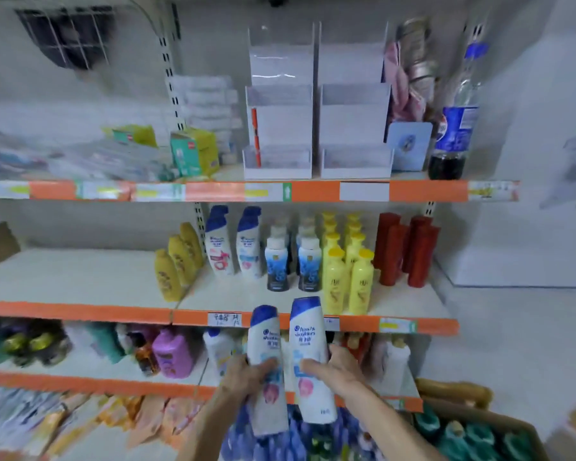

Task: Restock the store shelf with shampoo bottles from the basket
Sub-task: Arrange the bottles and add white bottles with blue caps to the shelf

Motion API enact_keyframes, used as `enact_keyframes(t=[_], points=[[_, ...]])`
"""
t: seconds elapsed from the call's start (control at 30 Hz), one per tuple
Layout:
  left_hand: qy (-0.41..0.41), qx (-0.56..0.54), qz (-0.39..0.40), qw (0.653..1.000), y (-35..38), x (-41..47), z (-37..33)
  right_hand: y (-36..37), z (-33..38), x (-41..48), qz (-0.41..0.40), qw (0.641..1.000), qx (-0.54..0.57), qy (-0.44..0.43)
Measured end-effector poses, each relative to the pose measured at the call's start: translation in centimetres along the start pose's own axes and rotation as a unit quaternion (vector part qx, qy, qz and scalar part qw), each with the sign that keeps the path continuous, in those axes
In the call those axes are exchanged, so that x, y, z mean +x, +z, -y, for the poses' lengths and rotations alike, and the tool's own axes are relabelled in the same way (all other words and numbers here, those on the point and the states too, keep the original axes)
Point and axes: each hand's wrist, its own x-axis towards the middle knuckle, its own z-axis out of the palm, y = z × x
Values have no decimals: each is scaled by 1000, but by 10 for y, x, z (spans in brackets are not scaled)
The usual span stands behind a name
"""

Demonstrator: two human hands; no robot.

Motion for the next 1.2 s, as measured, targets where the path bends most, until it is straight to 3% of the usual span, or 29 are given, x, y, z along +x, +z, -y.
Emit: enact_keyframes(t=[0.23, 0.53, 0.87, 1.2], points=[[81, -13, -18, 996, -16, -32, -86, -38, 76, -8, -40, 997, 13, -69], [150, -51, -32, 987, -18, -62, -136, -72, 125, -28, -39, 988, 14, -146], [175, -57, -62, 981, -46, -49, -143, -63, 149, -10, -20, 985, 44, -167], [165, -11, -64, 984, -114, 30, -121, 17, 158, 57, -4, 991, 28, -127]])
